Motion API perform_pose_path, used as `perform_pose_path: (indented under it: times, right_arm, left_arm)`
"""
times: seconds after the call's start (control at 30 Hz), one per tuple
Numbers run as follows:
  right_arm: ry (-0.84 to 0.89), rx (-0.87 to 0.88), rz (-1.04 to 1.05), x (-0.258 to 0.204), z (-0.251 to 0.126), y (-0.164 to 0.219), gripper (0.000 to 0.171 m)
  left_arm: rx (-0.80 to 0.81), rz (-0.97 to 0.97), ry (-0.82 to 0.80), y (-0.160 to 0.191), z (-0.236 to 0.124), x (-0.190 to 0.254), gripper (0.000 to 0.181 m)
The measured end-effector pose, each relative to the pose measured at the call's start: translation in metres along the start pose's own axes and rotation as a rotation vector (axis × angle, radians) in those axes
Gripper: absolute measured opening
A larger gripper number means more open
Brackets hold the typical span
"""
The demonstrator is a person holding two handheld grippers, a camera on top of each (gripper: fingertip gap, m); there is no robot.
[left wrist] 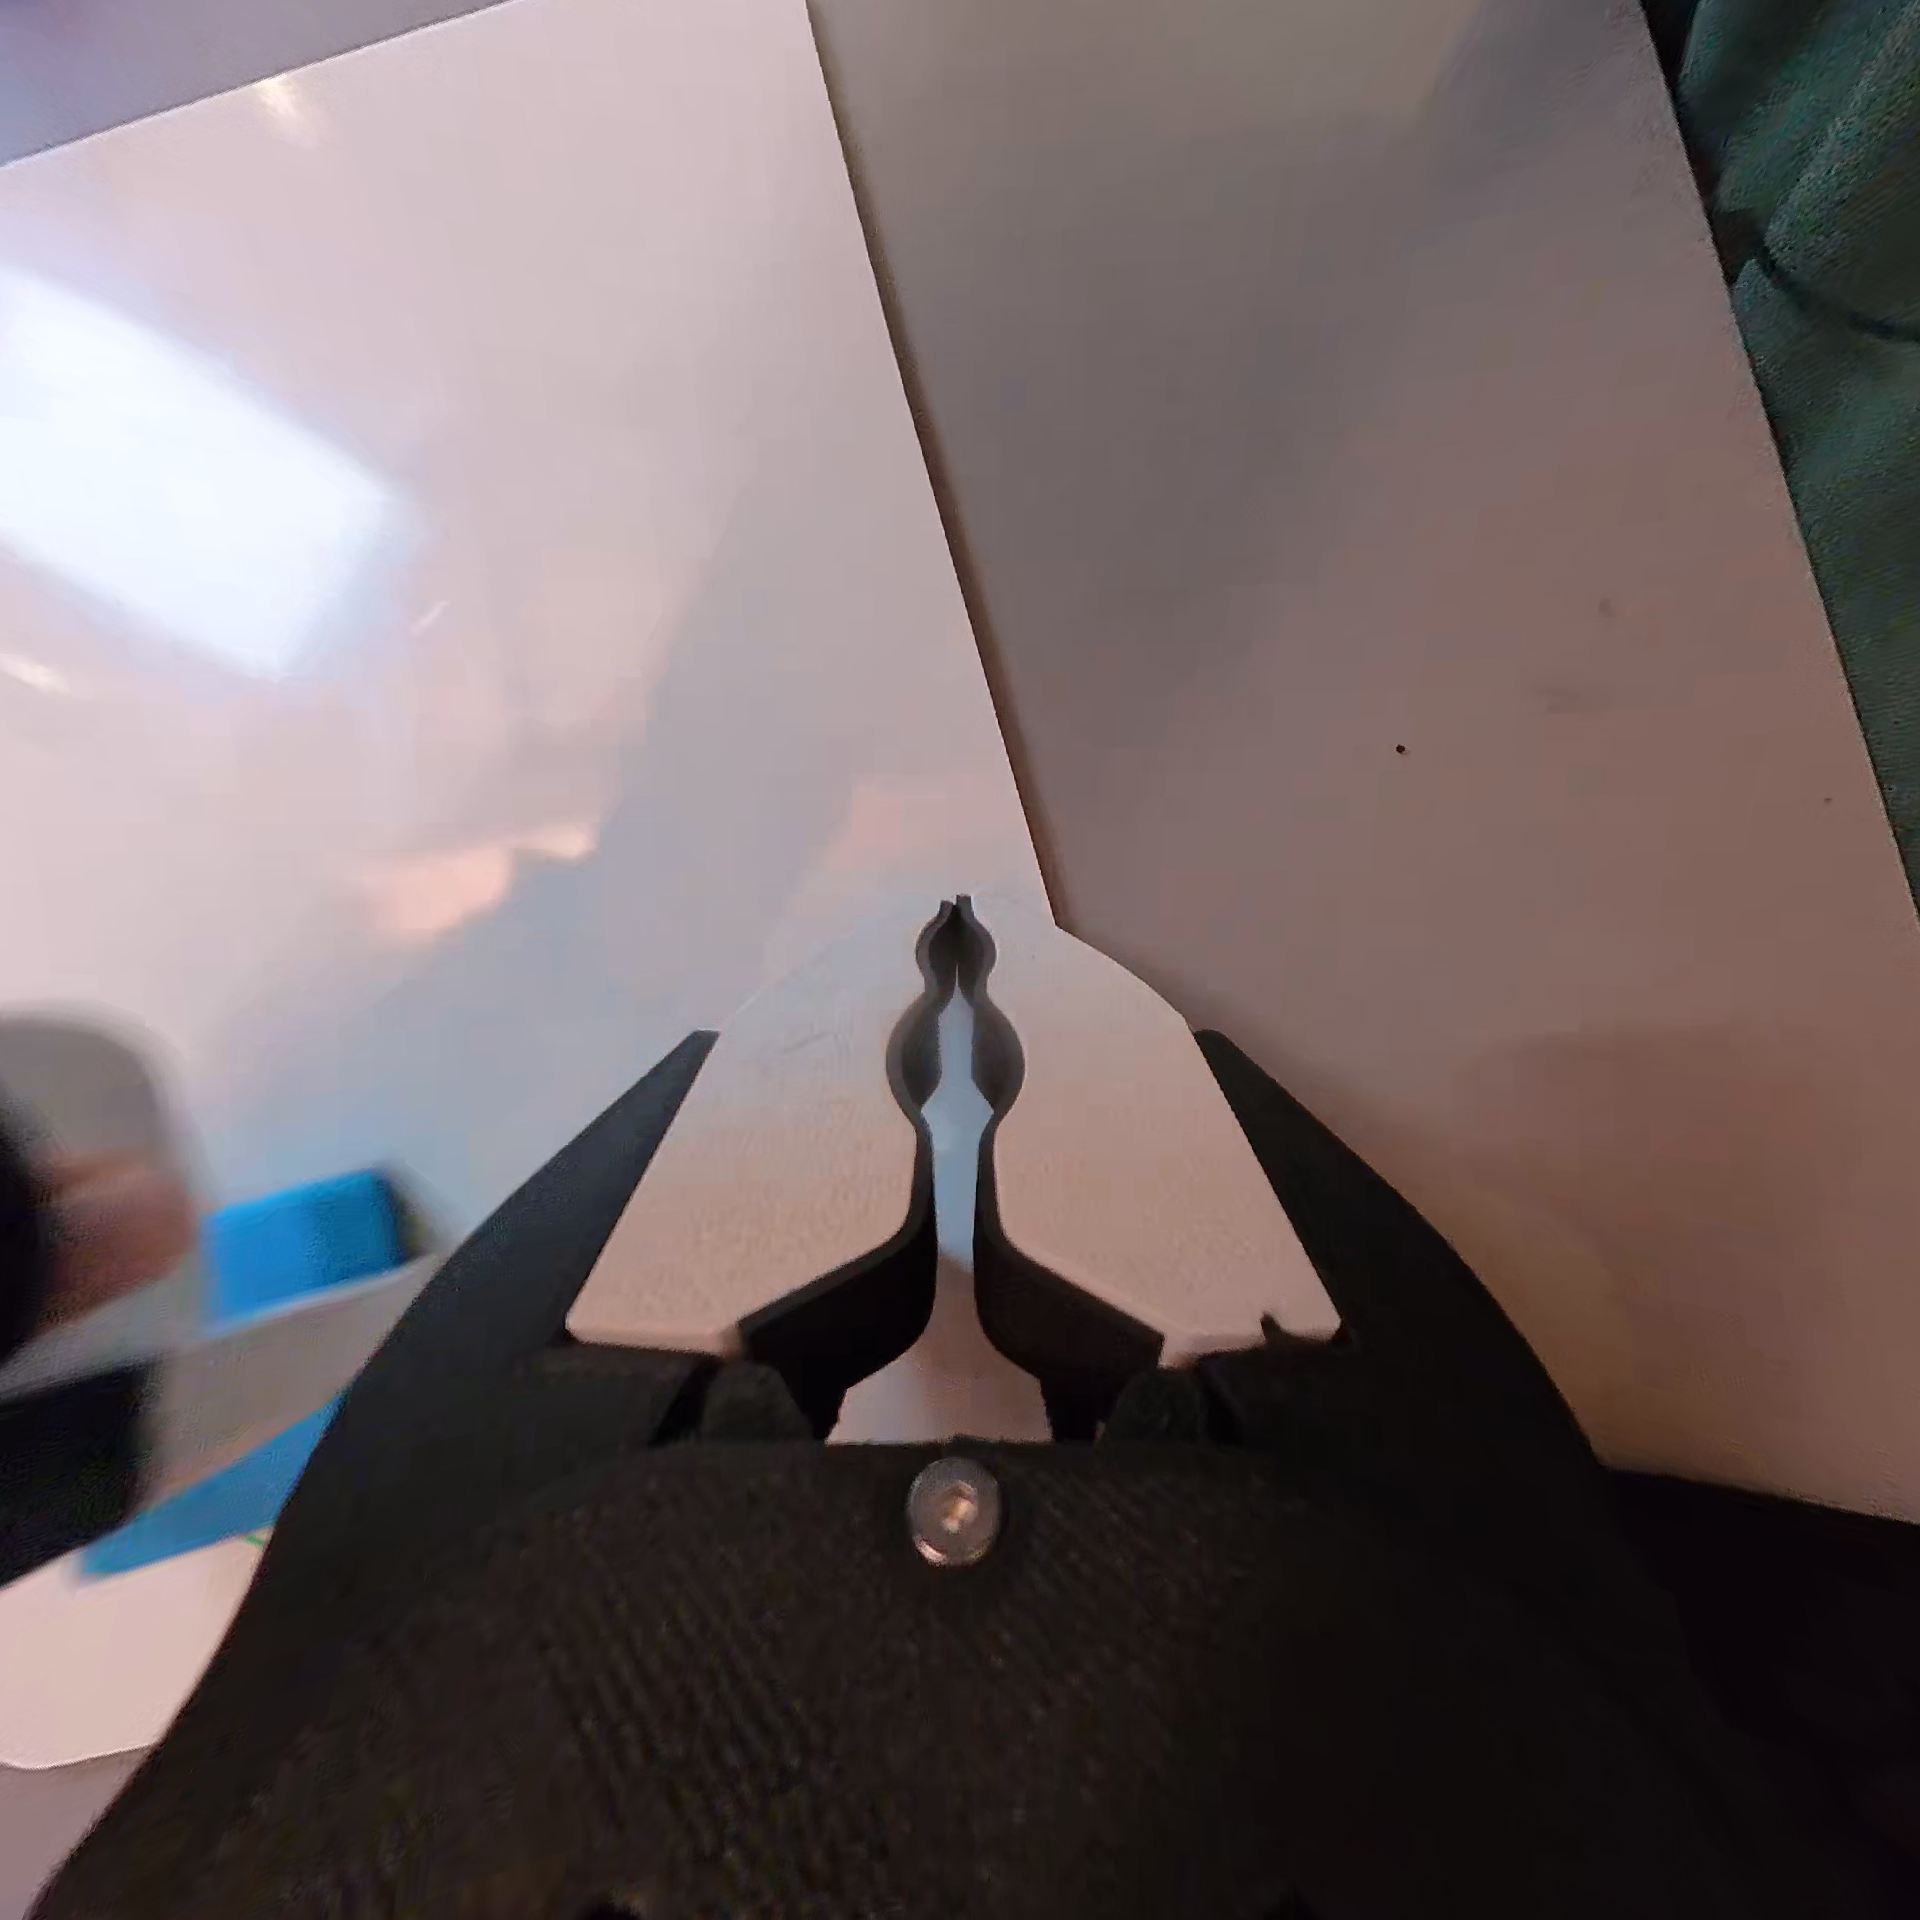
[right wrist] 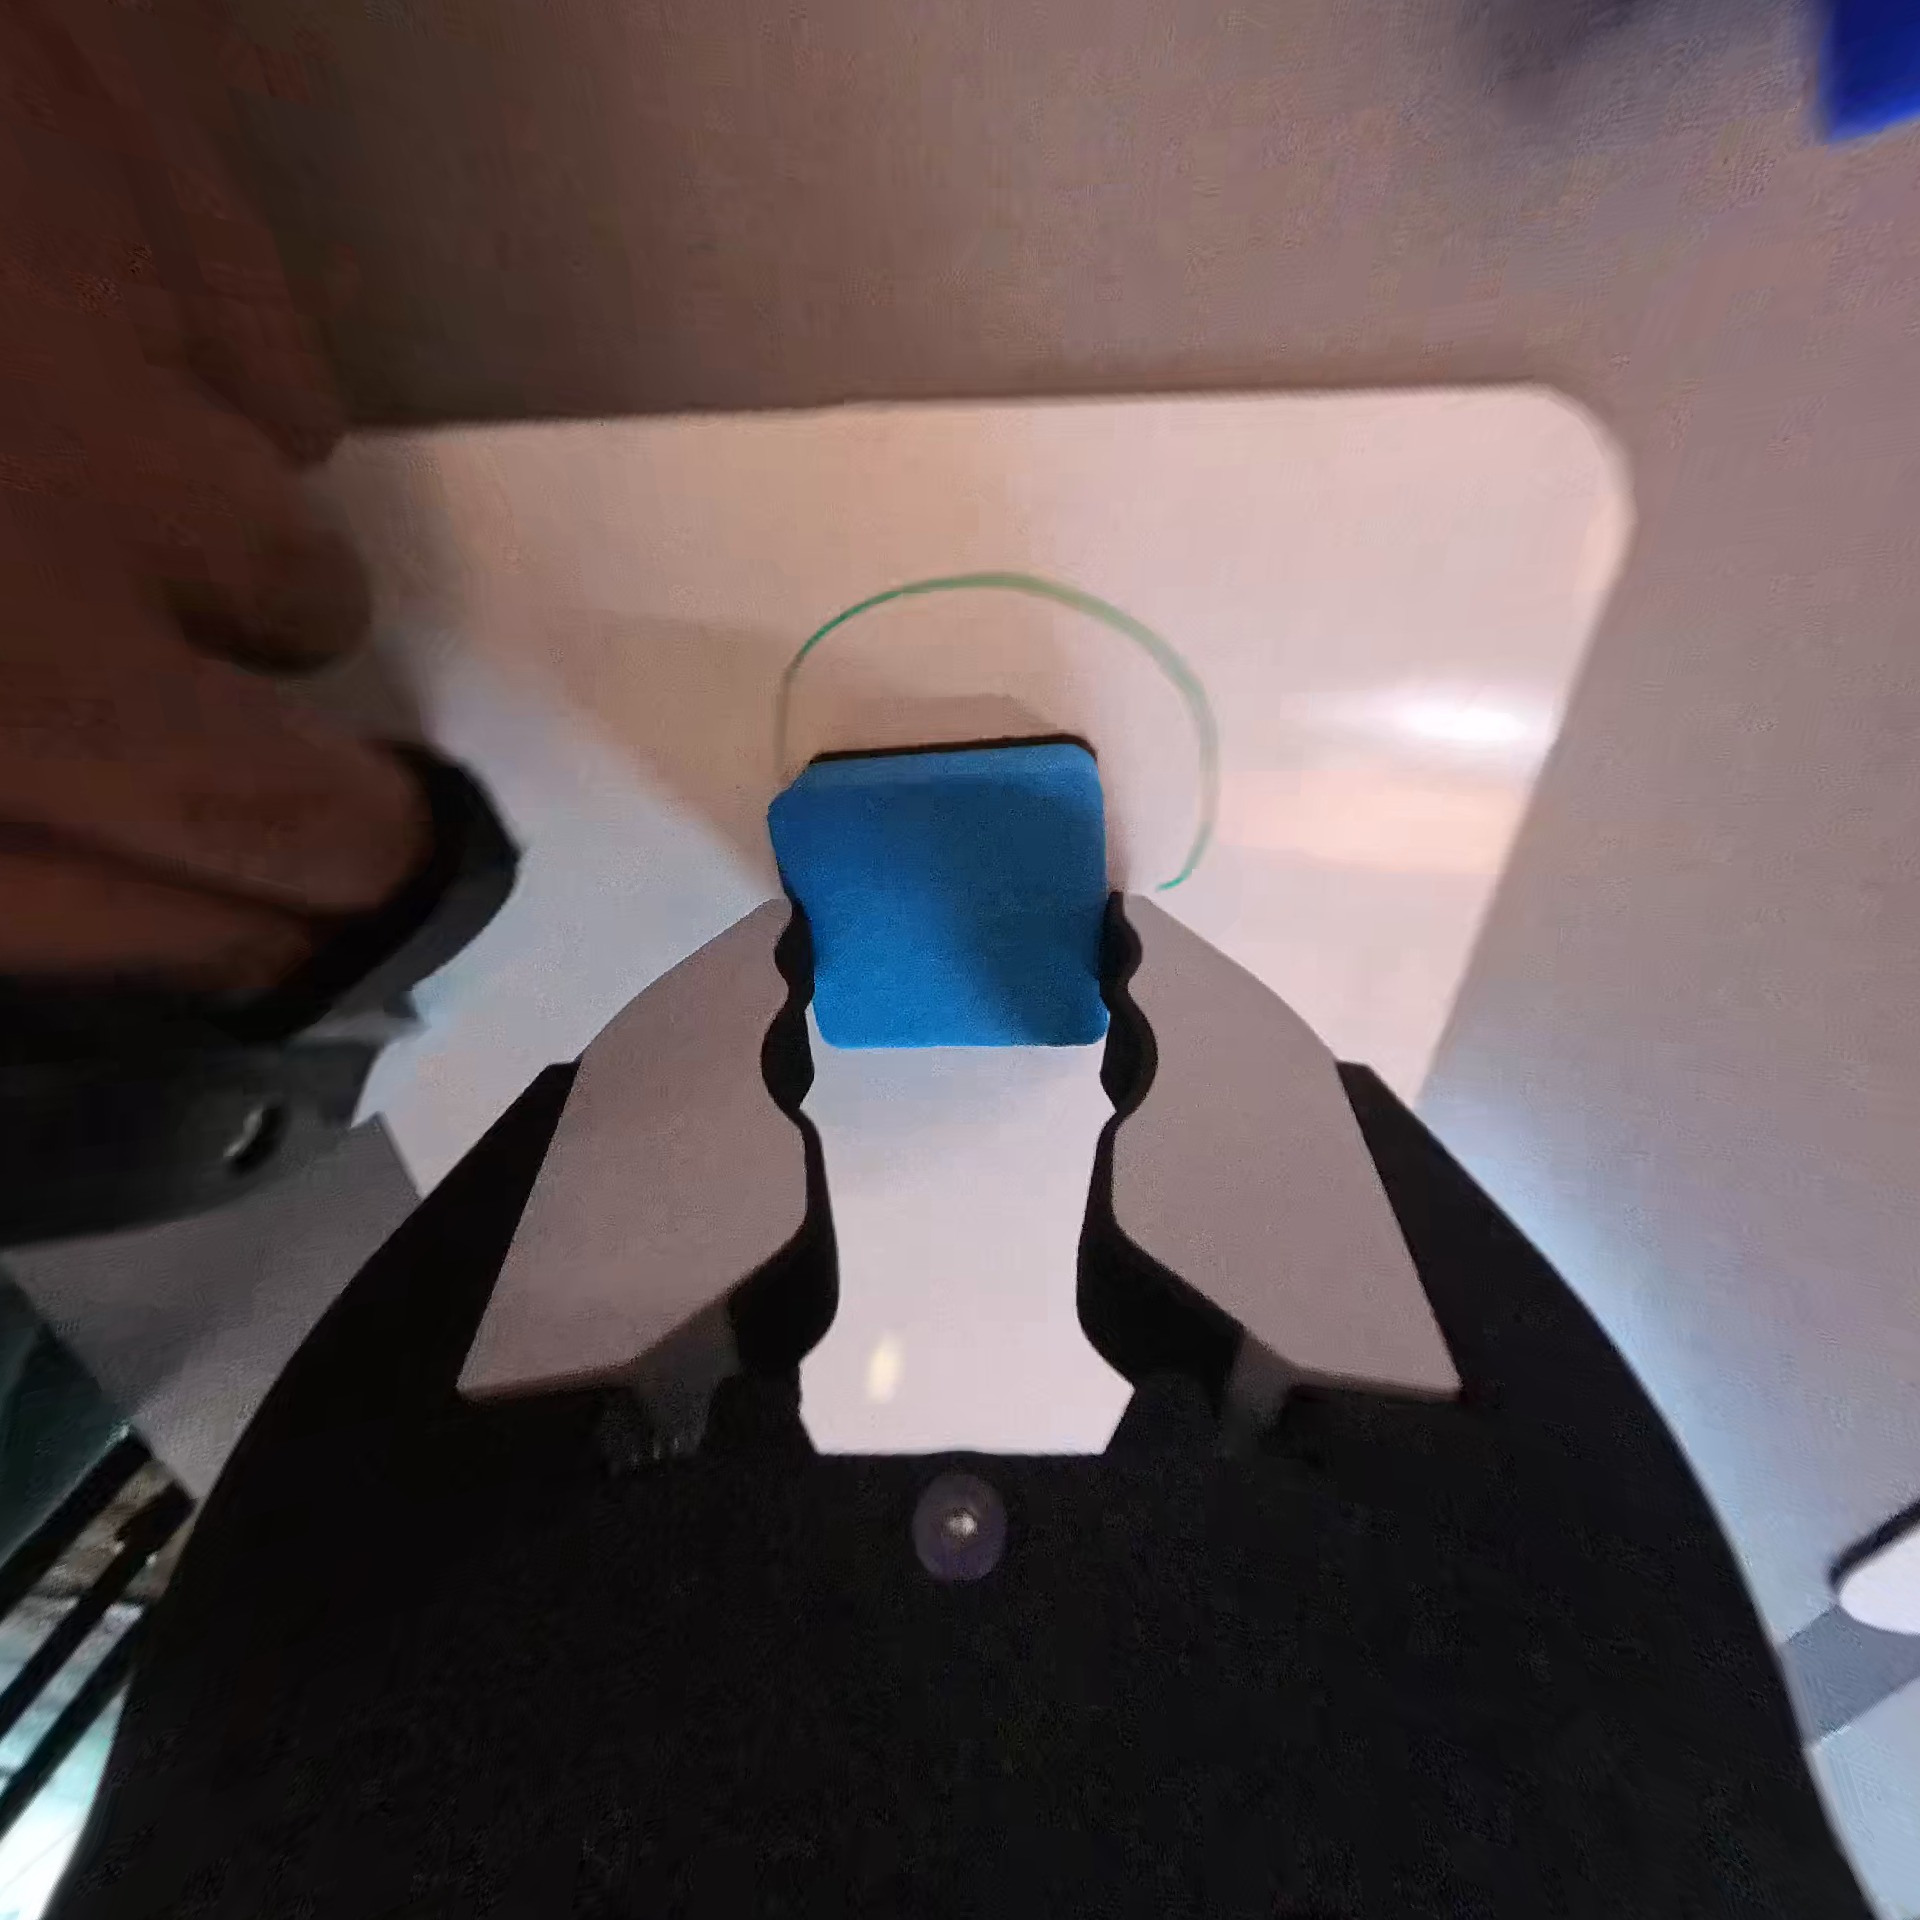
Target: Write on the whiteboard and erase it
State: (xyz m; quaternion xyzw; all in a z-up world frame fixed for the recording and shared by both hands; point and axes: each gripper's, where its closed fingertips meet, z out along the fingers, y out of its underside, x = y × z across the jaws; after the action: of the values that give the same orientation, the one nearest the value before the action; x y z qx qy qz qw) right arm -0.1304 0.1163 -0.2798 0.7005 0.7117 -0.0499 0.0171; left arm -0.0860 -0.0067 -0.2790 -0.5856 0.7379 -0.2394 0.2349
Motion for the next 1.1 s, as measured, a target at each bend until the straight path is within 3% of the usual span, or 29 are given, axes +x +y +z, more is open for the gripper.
perform_pose_path:
  times: [0.07, 0.13, 0.23, 0.3, 0.4, 0.5, 0.6, 0.67, 0.77, 0.83, 0.93, 1.03, 1.1]
  right_arm:
    - [0.041, 0.015, 0.097, 0.041, -0.004, -0.005, 0.054]
    - [0.032, -0.021, 0.166, 0.059, -0.007, 0.019, 0.054]
    - [-0.038, -0.076, 0.077, 0.013, -0.003, 0.03, 0.054]
    - [-0.02, -0.043, -0.043, -0.019, 0.002, -0.003, 0.054]
    - [0.069, 0.039, 0.014, 0.015, 0.0, -0.043, 0.054]
    - [0.039, 0.033, 0.099, 0.045, -0.004, -0.017, 0.054]
    - [-0.008, -0.001, 0.028, 0.011, -0.001, 0.0, 0.054]
    - [-0.001, 0.014, -0.052, -0.008, 0.002, -0.024, 0.054]
    - [0.044, 0.056, -0.002, 0.026, -0.001, -0.047, 0.054]
    - [0.056, 0.022, 0.059, 0.052, -0.005, -0.022, 0.054]
    - [-0.01, -0.022, 0.035, 0.025, -0.003, 0.005, 0.054]
    - [0.002, -0.001, -0.102, -0.006, 0.002, -0.032, 0.054]
    - [0.021, 0.024, -0.07, 0.017, 0.0, -0.046, 0.054]
  left_arm:
    - [0.007, -0.011, 0.002, 0.0, 0.0, 0.0, 0.0]
    - [0.016, -0.012, 0.004, 0.0, 0.0, 0.0, 0.0]
    - [0.022, -0.005, 0.016, 0.0, 0.0, 0.0, 0.0]
    - [0.024, -0.004, 0.021, -0.001, 0.001, 0.0, 0.0]
    - [0.02, -0.001, 0.013, -0.002, 0.001, 0.001, 0.0]
    - [0.02, 0.007, 0.001, -0.001, 0.001, 0.001, 0.0]
    - [0.025, 0.008, 0.01, -0.002, 0.001, 0.001, 0.0]
    - [0.019, 0.009, 0.008, -0.002, 0.002, 0.002, 0.0]
    - [0.011, 0.012, -0.004, -0.002, 0.002, 0.002, 0.0]
    - [0.015, 0.01, -0.009, -0.002, 0.002, 0.003, 0.0]
    - [0.024, 0.009, 0.006, -0.002, 0.002, 0.003, 0.0]
    - [0.024, 0.008, 0.014, -0.004, 0.003, 0.003, 0.0]
    - [0.016, 0.015, -0.003, -0.004, 0.003, 0.003, 0.0]
